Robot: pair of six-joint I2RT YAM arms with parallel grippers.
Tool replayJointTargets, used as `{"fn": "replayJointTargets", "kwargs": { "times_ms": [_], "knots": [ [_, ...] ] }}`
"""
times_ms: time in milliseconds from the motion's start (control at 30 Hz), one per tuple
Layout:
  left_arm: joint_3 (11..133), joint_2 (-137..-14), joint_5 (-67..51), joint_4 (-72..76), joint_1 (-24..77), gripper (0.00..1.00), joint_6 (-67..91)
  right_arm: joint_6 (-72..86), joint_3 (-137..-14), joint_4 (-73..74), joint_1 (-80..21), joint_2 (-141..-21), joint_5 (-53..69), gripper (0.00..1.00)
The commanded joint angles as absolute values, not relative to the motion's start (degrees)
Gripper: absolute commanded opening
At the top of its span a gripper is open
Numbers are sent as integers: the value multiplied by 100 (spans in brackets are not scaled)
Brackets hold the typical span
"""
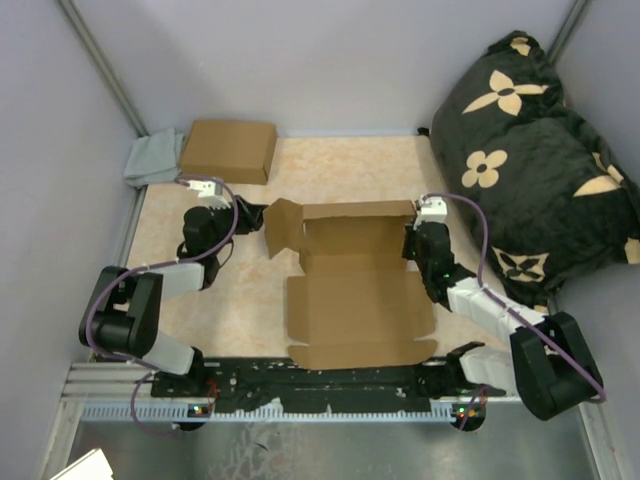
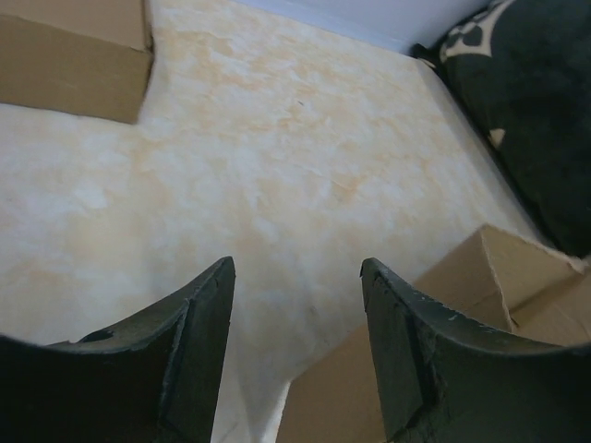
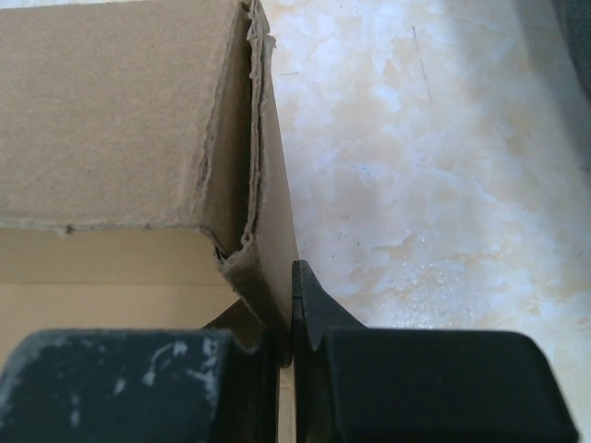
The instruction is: Fold the paper box
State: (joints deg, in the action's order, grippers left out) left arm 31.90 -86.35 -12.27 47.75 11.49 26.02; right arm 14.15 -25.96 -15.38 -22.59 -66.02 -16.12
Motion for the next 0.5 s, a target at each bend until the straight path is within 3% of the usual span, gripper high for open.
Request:
{"fn": "replayJointTargets", "kwargs": {
  "times_ms": [0, 200, 467],
  "knots": [
    [2684, -8339, -2104, 5885, 1131, 63, 3041, 1570, -2944, -1580, -2168, -6779, -1380, 0],
    [1992, -7515, -2347, 6063, 1138, 60, 3397, 1657, -3128, -1551, -2127, -7031, -1265, 0],
    [1545, -6288, -2507, 4965, 1722, 58, 3300, 1696, -3142, -1580, -2127, -7100, -1179, 0]
  ]
}}
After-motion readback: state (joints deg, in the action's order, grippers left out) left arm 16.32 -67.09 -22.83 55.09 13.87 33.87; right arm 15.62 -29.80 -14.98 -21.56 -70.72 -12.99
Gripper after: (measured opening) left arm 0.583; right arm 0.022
